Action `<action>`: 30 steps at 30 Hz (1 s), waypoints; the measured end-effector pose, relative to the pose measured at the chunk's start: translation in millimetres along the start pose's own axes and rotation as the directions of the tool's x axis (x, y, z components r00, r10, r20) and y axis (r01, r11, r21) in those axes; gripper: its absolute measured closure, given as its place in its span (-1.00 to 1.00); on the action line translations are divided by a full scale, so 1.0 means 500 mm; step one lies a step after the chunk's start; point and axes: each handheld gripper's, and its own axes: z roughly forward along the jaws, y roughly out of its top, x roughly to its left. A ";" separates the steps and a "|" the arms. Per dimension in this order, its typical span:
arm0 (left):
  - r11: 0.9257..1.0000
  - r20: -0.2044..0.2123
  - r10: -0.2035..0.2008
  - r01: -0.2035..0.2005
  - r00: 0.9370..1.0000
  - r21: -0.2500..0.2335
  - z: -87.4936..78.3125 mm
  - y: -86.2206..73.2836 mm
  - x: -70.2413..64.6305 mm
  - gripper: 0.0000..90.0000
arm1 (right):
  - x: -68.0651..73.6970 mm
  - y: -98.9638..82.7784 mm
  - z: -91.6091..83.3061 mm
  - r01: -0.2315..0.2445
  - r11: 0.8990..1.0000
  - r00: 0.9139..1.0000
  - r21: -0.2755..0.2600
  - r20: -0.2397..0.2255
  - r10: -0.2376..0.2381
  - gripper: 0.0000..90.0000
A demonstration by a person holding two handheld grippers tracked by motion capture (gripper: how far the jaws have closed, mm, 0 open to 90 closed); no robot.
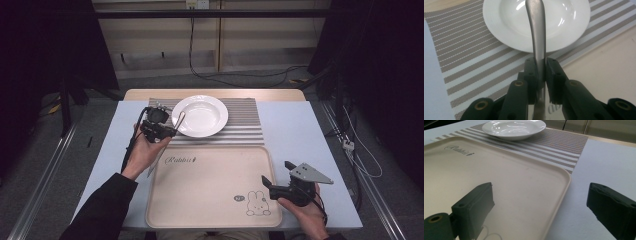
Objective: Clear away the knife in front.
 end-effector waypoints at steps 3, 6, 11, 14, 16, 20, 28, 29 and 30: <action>1.000 0.012 0.001 -0.001 1.000 0.008 0.000 -0.008 -0.007 0.77 | 0.000 0.000 0.000 0.001 1.000 1.000 -0.001 -0.001 -0.001 -0.84; 1.000 0.032 0.001 -0.001 0.999 0.019 -0.001 -0.018 -0.011 0.77 | -0.001 0.000 0.000 -0.003 1.000 1.000 -0.001 0.001 0.003 -0.84; 0.999 0.042 -0.026 0.025 0.999 0.031 -0.001 -0.035 -0.018 0.77 | 0.000 0.000 0.001 -0.001 1.000 1.000 0.002 0.001 0.001 -0.84; 0.999 0.061 -0.044 0.043 0.997 0.024 -0.002 -0.047 -0.024 0.77 | 0.000 0.000 0.001 0.000 1.000 1.000 0.000 0.001 0.000 -0.84; 0.999 0.065 -0.026 0.024 0.998 0.043 -0.003 -0.052 -0.032 0.77 | 0.000 0.000 0.001 0.000 1.000 1.000 0.002 0.001 0.000 -0.84; 0.998 0.092 -0.029 0.023 0.995 0.057 0.000 -0.068 -0.049 0.77 | 0.001 0.001 0.003 0.008 1.000 1.000 0.003 -0.003 -0.008 -0.84; 0.997 0.117 -0.028 0.019 0.993 0.080 0.000 -0.091 -0.070 0.77 | 0.000 0.001 0.002 0.003 1.000 1.000 0.003 0.000 -0.003 -0.84; 0.996 0.122 -0.024 0.013 0.992 0.086 0.001 -0.094 -0.072 0.77 | 0.000 0.001 0.002 0.004 1.000 1.000 0.003 0.000 -0.004 -0.84; 0.995 0.117 -0.023 0.012 0.993 0.095 0.003 -0.098 -0.075 0.77 | 0.000 0.001 0.002 0.006 1.000 1.000 0.003 -0.001 -0.006 -0.84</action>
